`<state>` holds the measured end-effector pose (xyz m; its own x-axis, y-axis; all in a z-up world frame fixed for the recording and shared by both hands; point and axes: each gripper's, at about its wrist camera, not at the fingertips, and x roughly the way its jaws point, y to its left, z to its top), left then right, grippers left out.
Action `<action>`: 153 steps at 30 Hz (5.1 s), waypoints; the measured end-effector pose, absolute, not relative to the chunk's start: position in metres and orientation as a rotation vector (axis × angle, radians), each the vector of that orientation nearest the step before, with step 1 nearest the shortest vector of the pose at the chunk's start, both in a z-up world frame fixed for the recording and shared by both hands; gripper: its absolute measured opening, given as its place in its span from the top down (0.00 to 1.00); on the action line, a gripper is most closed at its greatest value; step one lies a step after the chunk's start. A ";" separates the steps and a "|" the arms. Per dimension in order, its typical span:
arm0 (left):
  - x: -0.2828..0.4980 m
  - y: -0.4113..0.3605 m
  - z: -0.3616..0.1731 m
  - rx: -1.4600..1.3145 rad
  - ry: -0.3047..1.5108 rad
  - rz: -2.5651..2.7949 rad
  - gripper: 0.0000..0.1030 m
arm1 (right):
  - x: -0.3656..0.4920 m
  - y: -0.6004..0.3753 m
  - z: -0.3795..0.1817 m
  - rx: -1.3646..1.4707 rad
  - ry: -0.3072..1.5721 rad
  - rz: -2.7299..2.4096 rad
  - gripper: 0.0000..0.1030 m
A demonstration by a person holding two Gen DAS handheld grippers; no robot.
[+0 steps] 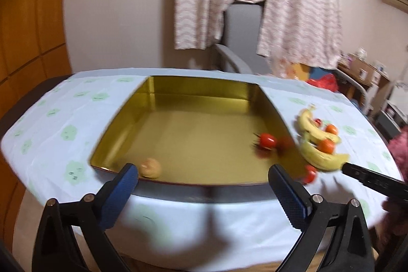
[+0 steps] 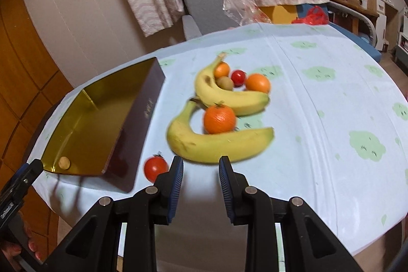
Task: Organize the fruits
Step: 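Move the right gripper to the lower banana and grasp its stem end, then lift the banana with the right gripper and carry it off the cloth, then grasp the mandarin orange with the left gripper while the right gripper holds the banana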
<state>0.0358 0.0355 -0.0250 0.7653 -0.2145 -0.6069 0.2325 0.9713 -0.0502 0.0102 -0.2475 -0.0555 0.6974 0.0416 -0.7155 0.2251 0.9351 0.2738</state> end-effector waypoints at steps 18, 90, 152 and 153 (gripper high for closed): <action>0.006 -0.018 -0.039 0.122 0.732 -0.390 0.00 | 0.016 -0.260 -0.052 0.202 0.816 0.004 0.71; 0.013 -0.098 -0.040 0.189 0.785 -0.522 0.03 | 0.040 -0.264 -0.049 -0.051 0.897 0.204 0.67; 0.102 -0.238 -0.090 0.341 0.887 -0.572 0.61 | -0.013 -0.327 -0.088 0.322 0.839 -0.106 0.63; 0.102 -0.236 -0.089 0.333 0.893 -0.570 0.61 | -0.013 -0.327 -0.088 0.320 0.838 -0.108 0.63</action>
